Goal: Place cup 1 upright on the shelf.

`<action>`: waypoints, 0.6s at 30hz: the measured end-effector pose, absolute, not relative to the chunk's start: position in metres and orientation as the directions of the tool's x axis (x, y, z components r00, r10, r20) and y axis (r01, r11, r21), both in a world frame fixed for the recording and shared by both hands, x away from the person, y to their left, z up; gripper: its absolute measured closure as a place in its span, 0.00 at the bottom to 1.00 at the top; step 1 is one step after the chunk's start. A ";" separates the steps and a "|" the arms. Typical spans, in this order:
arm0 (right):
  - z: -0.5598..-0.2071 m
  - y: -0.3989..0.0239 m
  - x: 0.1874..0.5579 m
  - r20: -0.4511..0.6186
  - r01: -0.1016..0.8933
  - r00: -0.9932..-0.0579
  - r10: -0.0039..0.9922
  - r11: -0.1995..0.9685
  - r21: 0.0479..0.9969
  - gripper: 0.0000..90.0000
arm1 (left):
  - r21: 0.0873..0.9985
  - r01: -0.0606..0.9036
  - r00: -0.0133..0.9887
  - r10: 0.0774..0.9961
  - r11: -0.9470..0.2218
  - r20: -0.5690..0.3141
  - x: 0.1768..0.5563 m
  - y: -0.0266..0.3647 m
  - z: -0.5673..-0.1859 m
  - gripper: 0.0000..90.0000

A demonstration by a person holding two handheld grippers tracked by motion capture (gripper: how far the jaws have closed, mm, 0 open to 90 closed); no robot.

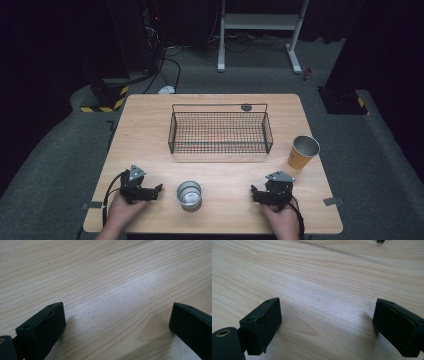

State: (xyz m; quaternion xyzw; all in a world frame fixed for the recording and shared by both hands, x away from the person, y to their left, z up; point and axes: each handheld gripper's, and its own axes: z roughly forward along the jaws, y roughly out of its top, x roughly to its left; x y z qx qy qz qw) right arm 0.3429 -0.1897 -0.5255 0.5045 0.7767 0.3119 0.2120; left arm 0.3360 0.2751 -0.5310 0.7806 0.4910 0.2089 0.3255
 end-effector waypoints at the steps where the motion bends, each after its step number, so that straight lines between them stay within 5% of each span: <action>1: -0.526 -0.190 0.343 -0.015 0.651 -0.401 0.916 0.296 0.698 0.09 | 0.713 0.631 0.431 0.903 -0.306 0.006 0.336 0.275 -0.531 0.01; 18: -0.526 -0.190 0.343 -0.015 0.651 -0.402 0.916 0.297 0.699 0.09 | 0.718 0.626 0.424 0.906 -0.304 0.014 0.335 0.277 -0.529 0.05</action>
